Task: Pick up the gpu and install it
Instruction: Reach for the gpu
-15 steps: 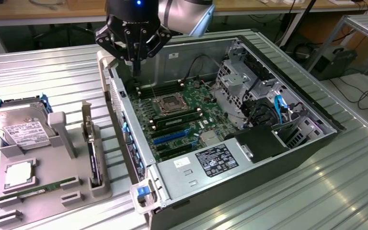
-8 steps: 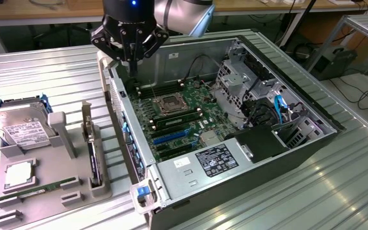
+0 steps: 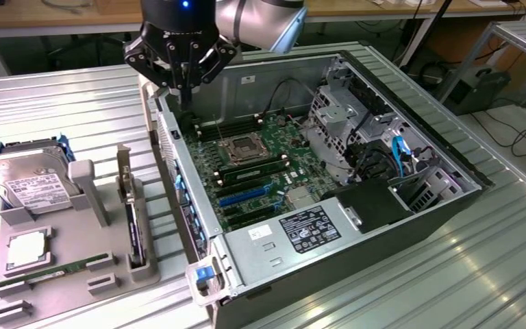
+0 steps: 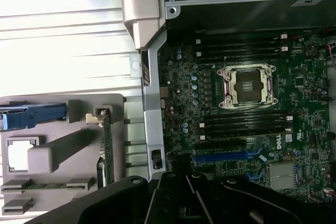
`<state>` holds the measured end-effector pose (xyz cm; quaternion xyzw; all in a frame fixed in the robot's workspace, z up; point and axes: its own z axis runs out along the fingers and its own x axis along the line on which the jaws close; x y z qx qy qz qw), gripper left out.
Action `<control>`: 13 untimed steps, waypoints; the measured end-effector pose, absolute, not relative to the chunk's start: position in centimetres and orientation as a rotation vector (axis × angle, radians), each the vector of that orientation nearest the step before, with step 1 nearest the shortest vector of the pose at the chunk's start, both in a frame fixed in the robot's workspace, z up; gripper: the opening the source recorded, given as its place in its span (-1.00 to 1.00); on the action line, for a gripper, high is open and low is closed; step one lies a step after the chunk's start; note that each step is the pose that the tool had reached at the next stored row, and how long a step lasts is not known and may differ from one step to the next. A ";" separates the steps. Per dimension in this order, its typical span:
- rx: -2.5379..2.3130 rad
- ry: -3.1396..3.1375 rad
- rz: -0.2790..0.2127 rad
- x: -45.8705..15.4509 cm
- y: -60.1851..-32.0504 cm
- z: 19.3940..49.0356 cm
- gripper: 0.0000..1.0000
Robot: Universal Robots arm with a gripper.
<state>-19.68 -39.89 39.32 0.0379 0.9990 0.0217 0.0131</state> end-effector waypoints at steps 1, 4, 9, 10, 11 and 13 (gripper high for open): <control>0.118 3.112 0.068 -19.7 -39.9 39.3 -0.79; 0.118 3.112 0.068 -19.9 -39.9 39.3 -0.79; 0.118 3.113 0.068 -20.2 -39.9 39.3 -0.79; 0.118 3.113 0.068 -20.2 -39.9 39.3 -0.79; 0.118 3.113 0.068 -20.2 -39.9 39.3 -0.79; 0.118 3.113 0.068 -20.3 -39.9 39.3 -0.79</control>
